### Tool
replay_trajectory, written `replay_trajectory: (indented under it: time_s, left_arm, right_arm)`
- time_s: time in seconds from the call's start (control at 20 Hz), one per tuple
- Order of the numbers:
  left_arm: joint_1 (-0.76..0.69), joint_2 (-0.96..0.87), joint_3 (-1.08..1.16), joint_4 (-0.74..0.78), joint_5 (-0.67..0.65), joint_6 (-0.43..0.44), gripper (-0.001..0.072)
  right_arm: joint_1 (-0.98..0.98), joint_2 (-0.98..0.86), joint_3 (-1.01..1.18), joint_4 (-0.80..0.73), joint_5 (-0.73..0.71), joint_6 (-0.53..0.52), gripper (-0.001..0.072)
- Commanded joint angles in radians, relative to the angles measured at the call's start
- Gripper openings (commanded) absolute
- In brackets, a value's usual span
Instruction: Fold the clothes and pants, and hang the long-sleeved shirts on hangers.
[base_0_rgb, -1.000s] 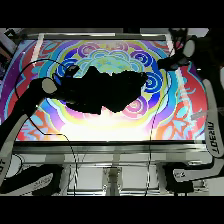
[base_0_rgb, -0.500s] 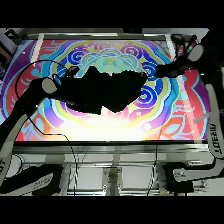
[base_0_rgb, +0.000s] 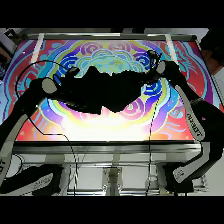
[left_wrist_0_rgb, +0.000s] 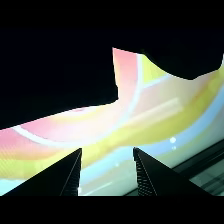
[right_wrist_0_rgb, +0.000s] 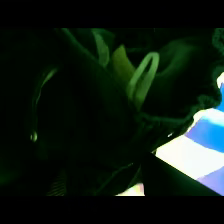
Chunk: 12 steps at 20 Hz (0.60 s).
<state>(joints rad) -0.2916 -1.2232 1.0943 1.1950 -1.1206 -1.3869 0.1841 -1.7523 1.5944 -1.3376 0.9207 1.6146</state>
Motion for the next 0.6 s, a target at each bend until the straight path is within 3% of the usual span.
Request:
replay_trajectory:
  time_s: [0.0, 0.25, 0.4, 0.55]
  left_arm:
    - [0.001, 0.0, 0.0, 0.001, 0.004, 0.0, 0.0363]
    - [0.0, 0.0, 0.0, 0.0, 0.004, 0.0, 0.0362]
    - [0.0, 0.0, 0.0, 0.001, 0.005, 0.0, 0.0363]
    - [0.001, 0.0, 0.0, 0.001, 0.005, 0.0, 0.0362]
  right_arm:
    - [0.013, -0.046, 0.019, -0.002, -0.076, 0.035, 0.0477]
    - [0.017, -0.118, 0.083, -0.006, -0.087, 0.106, 0.0368]
    - [0.009, -0.119, 0.129, -0.048, -0.079, 0.105, 0.0067]
    - [-0.004, -0.116, 0.201, -0.077, 0.009, 0.077, 0.0042]
